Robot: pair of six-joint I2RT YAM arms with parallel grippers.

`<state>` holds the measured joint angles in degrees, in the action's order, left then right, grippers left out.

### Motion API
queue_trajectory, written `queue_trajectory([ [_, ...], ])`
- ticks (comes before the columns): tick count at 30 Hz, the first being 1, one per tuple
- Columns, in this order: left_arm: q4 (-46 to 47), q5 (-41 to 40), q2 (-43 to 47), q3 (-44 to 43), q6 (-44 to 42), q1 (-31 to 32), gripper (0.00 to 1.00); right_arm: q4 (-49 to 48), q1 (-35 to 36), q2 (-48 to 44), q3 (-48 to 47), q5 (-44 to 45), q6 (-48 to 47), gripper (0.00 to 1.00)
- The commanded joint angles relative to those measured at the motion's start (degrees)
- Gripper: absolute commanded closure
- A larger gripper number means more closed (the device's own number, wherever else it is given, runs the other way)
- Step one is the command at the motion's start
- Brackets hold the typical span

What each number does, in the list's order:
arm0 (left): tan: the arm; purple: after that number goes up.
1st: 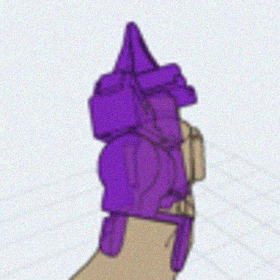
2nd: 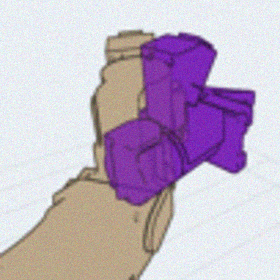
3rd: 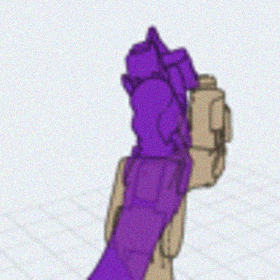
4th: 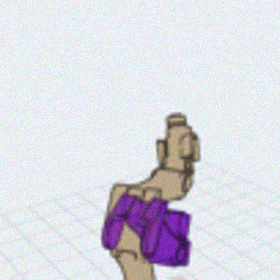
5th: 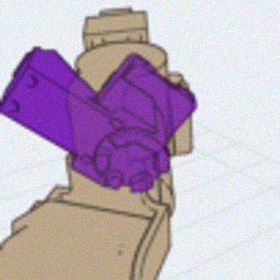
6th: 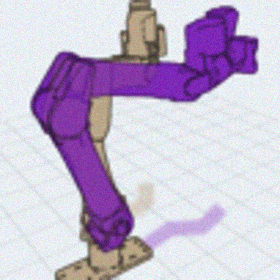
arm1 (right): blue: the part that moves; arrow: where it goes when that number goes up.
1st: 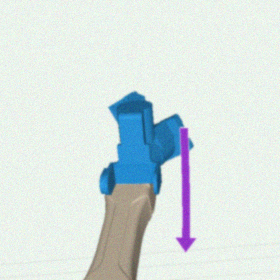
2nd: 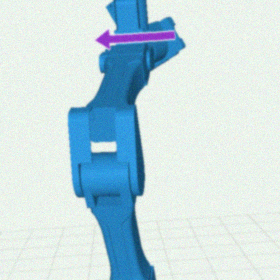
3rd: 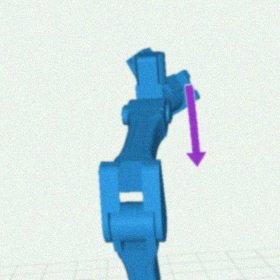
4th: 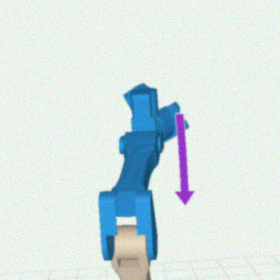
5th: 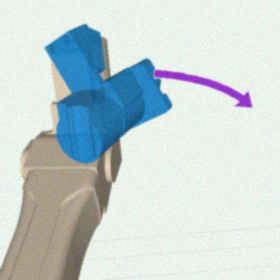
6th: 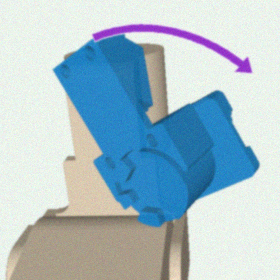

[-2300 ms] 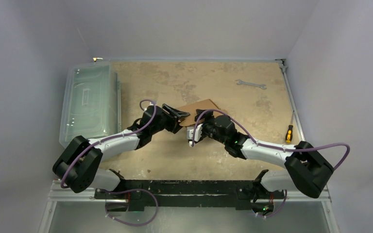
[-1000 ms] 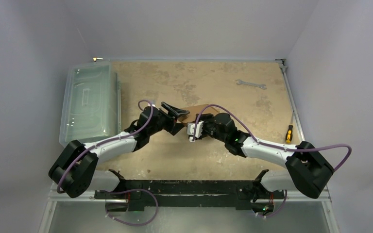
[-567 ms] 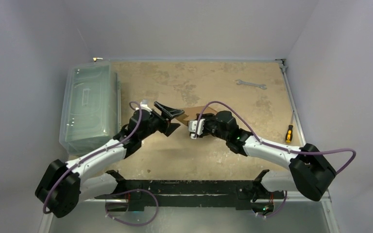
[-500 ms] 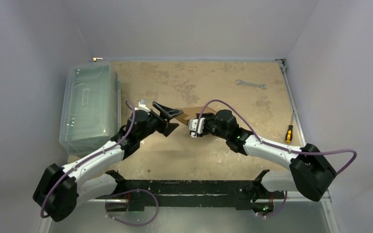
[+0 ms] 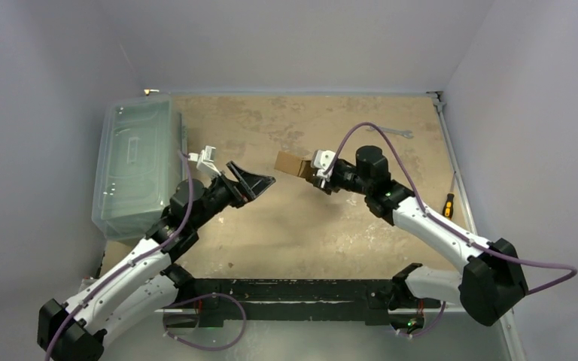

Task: Fold the paper box

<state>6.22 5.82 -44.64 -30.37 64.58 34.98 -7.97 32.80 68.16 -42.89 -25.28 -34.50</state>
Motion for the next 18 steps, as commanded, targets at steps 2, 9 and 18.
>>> queue_trajectory([
  [2,-1.01,2.9,3.35,-3.36,-17.56,-0.28,0.17,6.71,-2.32,-1.18,-5.33,-9.24,10.1,0.52],
  [9,0.99,6.89,1.33,-1.57,-24.22,-0.27,0.17,6.59,-6.88,-0.42,-5.61,-21.64,25.74,0.52],
  [18,1.38,6.49,2.1,-0.12,-27.49,-0.27,0.16,-4.75,-10.44,7.54,-2.69,-31.88,47.59,0.52],
])
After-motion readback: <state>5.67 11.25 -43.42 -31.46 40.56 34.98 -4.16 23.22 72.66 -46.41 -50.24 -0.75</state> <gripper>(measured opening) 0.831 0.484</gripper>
